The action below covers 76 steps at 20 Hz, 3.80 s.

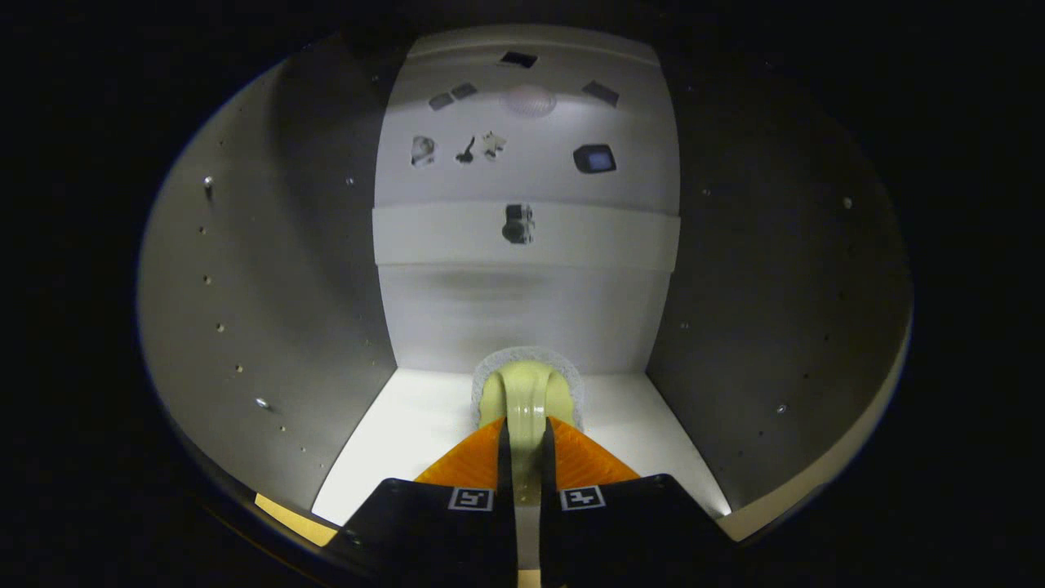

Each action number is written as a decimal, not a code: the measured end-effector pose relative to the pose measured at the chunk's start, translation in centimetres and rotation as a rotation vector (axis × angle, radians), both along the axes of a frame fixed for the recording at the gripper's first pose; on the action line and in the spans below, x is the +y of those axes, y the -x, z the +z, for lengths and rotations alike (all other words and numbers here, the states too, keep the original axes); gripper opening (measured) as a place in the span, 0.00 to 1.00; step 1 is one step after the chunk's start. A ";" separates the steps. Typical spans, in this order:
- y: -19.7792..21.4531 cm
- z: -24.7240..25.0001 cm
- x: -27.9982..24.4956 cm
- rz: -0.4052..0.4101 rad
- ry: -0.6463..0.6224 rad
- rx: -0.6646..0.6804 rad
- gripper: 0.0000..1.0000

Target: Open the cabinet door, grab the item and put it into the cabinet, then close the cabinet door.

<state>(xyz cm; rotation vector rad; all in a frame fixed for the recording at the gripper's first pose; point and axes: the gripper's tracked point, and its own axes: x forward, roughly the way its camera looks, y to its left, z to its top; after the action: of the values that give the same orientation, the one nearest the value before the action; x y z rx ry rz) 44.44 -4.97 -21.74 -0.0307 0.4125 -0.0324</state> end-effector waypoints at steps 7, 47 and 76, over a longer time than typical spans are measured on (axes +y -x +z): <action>-1.3 -2.0 -0.5 -0.017 -0.044 0.040 0.23; 34.0 16.4 3.6 0.152 -0.125 -0.319 0.98; 45.2 16.9 -25.1 0.130 -0.183 -0.276 0.97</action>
<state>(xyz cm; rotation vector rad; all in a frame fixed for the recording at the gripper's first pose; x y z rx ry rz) -0.74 -30.11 -4.84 0.1266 0.1352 0.1285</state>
